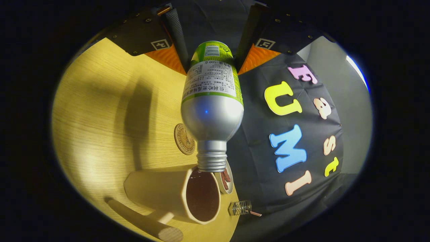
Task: Take the bottle from table, then pour the juice into the cup, finally place the bottle on the coaster
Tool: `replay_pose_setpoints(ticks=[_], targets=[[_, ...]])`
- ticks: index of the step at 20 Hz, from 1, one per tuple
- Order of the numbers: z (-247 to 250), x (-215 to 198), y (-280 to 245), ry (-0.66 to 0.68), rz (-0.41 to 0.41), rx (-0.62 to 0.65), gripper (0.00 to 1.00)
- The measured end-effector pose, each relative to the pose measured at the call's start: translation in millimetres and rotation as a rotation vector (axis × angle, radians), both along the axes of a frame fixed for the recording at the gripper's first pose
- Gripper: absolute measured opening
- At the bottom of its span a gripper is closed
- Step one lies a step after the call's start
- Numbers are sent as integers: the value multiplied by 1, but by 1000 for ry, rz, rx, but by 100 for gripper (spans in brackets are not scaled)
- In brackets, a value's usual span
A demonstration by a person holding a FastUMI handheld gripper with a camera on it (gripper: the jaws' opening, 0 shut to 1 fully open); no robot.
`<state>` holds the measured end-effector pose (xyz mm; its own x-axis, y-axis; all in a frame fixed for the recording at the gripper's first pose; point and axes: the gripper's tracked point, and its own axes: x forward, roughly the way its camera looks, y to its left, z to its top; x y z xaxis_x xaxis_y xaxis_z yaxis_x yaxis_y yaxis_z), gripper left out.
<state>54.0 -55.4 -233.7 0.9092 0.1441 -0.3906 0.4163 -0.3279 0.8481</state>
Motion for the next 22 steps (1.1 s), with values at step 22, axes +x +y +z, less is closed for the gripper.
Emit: replay_pose_setpoints(ticks=[22], targets=[[14, 13, -13, 15, -50, 144, 77]])
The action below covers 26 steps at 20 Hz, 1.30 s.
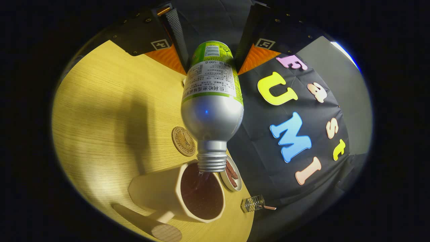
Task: Take the bottle from table, then pour the juice into the cup, finally place the bottle on the coaster
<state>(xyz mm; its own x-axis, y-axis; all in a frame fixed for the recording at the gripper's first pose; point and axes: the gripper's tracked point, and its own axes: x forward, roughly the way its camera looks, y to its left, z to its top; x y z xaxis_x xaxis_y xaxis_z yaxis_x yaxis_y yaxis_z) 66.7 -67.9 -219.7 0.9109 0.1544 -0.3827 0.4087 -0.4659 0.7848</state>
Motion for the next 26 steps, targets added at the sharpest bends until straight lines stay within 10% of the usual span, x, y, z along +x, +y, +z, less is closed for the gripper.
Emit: replay_pose_setpoints(ticks=[26], targets=[[14, 4, -6, 22, -12, 140, 77]])
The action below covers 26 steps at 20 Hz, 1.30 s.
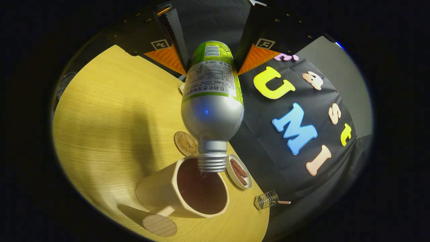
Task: Take the bottle from table, then pour the juice into the cup, finally place the bottle on the coaster
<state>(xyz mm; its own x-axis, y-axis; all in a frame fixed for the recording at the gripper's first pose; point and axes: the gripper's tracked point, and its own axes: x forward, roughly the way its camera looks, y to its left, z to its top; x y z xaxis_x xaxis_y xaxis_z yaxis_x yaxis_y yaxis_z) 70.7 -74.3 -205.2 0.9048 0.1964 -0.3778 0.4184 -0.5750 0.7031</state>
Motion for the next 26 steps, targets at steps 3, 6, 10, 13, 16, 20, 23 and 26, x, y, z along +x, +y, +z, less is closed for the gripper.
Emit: replay_pose_setpoints(ticks=[3, 6, 10, 13, 16, 20, 23, 26], targets=[[2, -1, 4, -2, 8, -7, 77], [-1, -2, 4, 1, 12, -36, 77], [-15, -1, 5, 15, 7, -100, 77], [-29, -1, 8, 41, 22, -182, 77], [-39, -1, 6, 44, 43, -279, 77], [-54, -5, -1, 52, 71, -418, 77], [-64, -10, 3, 55, 136, -536, 77], [-69, -12, -5, 63, 151, -626, 77]])
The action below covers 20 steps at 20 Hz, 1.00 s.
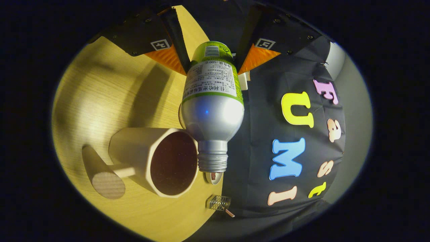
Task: Take the bottle from table, then pour the juice into the cup, finally place the bottle on the coaster
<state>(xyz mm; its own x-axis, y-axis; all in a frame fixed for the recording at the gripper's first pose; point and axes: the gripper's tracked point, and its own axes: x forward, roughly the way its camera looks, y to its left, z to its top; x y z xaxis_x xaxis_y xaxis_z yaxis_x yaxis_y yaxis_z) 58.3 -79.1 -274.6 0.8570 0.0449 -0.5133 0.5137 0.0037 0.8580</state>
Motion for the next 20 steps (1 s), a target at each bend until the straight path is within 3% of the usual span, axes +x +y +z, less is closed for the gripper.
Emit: replay_pose_setpoints(ticks=[6, 14, 20], targets=[[-1, -1, 4, 1, 55, -162, 77], [0, 9, 0, 56, 181, -502, 77], [2, 16, -7, 79, 198, -671, 77]])
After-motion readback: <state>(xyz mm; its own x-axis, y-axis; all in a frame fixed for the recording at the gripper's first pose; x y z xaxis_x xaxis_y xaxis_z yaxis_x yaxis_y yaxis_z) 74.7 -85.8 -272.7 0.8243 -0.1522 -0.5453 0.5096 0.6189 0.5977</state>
